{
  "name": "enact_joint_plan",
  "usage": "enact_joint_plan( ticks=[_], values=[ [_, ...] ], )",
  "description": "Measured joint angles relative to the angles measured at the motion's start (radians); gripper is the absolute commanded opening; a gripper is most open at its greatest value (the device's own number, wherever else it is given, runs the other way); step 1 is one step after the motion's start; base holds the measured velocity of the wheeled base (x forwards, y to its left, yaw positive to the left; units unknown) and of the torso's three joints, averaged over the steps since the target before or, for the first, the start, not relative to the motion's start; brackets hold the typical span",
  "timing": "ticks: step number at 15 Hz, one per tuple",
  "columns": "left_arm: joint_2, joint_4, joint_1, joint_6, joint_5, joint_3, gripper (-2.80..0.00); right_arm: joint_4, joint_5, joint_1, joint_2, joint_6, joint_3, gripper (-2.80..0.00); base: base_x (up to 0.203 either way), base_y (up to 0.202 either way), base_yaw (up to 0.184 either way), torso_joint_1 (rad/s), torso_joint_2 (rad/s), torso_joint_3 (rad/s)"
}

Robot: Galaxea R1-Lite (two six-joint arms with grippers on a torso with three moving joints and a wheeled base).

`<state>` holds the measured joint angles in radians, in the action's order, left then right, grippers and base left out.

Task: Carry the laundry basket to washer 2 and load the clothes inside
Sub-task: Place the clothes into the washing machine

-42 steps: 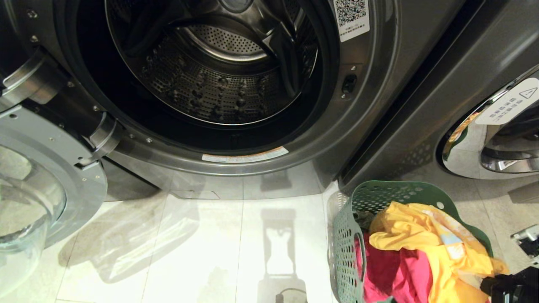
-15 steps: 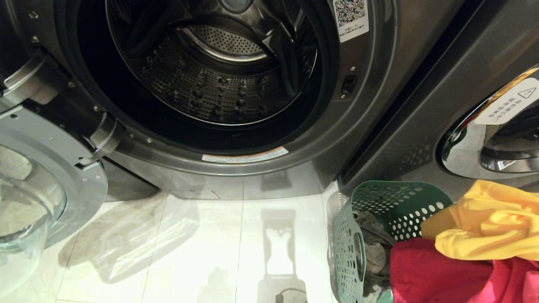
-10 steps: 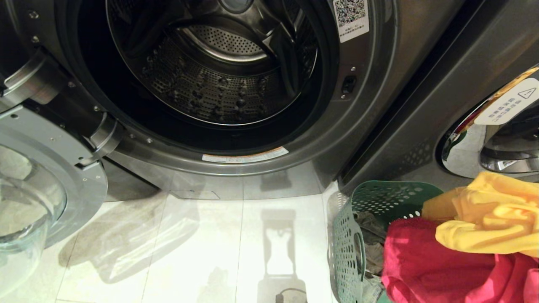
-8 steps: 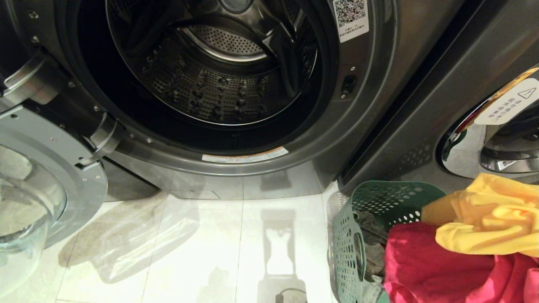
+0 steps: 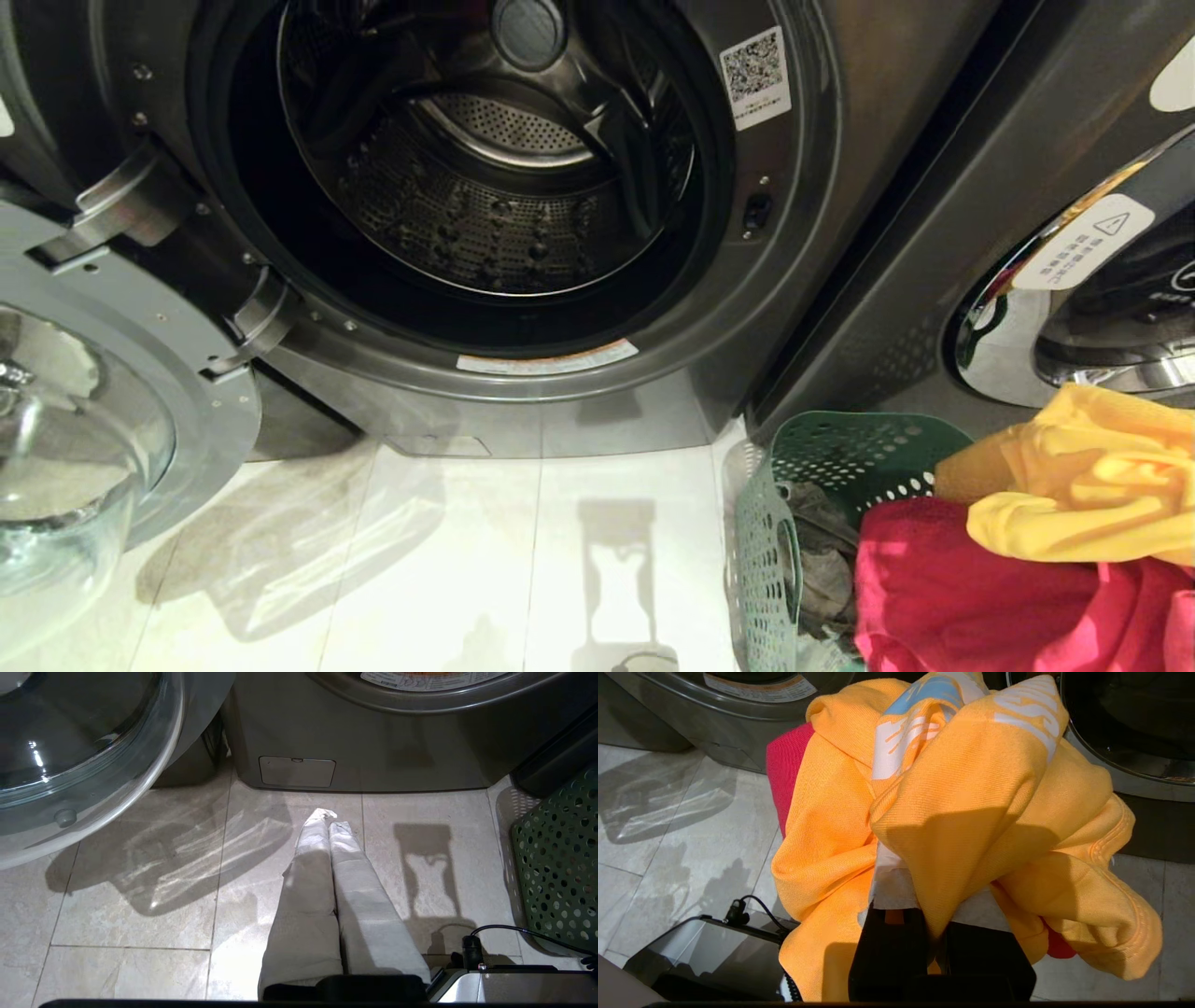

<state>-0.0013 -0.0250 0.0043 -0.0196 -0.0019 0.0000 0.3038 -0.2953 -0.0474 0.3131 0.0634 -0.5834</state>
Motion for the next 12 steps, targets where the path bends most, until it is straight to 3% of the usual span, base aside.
enact_joint_plan(
  ticks=[12],
  values=[
    [0.0, 0.0, 0.0, 0.0, 0.0, 0.0, -2.8, 0.0, 0.0, 0.0, 0.021, 0.002, 0.002, -2.8, 0.0, 0.0, 0.0, 0.002, 0.0, 0.201]
  ],
)
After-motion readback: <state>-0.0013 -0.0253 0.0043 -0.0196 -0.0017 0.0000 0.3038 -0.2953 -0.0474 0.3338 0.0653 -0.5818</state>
